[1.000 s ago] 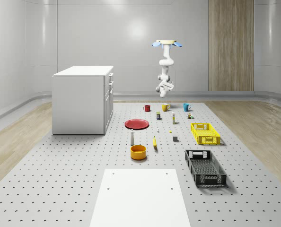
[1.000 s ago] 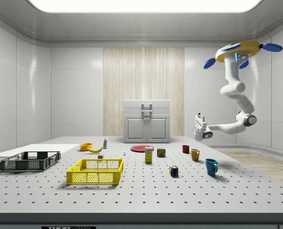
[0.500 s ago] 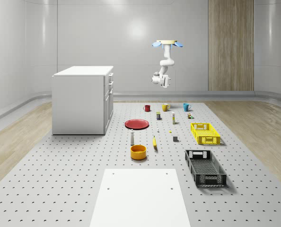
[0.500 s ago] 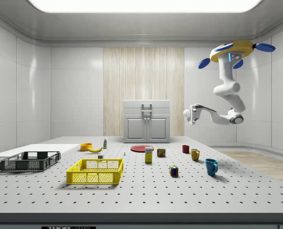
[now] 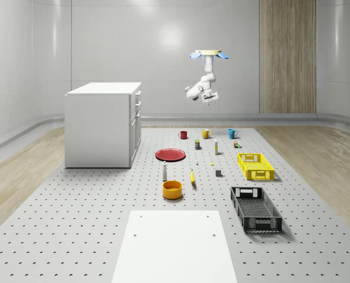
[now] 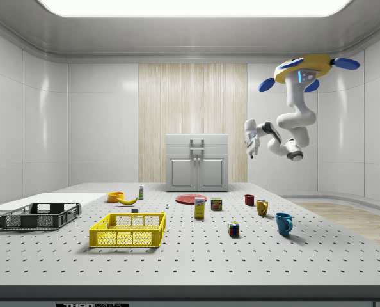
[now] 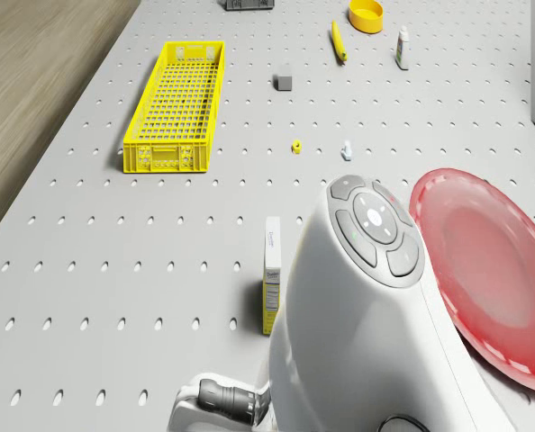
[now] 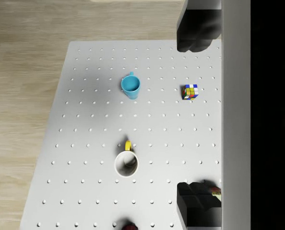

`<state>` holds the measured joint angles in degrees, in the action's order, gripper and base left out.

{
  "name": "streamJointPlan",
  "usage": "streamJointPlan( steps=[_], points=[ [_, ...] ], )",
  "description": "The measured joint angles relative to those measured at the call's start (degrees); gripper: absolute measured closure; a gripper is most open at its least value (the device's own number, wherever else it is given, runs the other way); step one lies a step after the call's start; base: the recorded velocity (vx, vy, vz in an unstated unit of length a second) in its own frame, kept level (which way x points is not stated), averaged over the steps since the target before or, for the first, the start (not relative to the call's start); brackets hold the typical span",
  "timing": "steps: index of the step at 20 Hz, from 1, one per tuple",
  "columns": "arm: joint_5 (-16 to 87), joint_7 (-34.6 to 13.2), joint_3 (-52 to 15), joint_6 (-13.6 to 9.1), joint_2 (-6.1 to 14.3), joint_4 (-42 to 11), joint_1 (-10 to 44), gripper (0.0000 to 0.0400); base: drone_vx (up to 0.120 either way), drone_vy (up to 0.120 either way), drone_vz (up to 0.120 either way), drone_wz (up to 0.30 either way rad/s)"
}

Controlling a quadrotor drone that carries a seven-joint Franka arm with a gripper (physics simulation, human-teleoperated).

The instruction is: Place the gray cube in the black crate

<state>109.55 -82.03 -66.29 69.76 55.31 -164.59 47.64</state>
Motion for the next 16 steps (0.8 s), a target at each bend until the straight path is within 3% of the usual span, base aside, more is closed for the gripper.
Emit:
streamJointPlan(
  steps=[6, 14, 16],
  points=[
    [3.7, -5.0, -3.7, -2.8, 3.1, -1.2, 7.5, 0.0000, 0.120, 0.000, 0.000, 0.000],
    [3.9, -7.7, -5.7, -2.5, 6.1, -1.3, 11.4, 0.0000, 0.120, 0.000, -0.115, 0.000],
    [3.7, -8.1, -6.1, -2.1, 6.8, -1.3, 11.9, 0.0000, 0.120, 0.000, -0.040, 0.000]
  ],
)
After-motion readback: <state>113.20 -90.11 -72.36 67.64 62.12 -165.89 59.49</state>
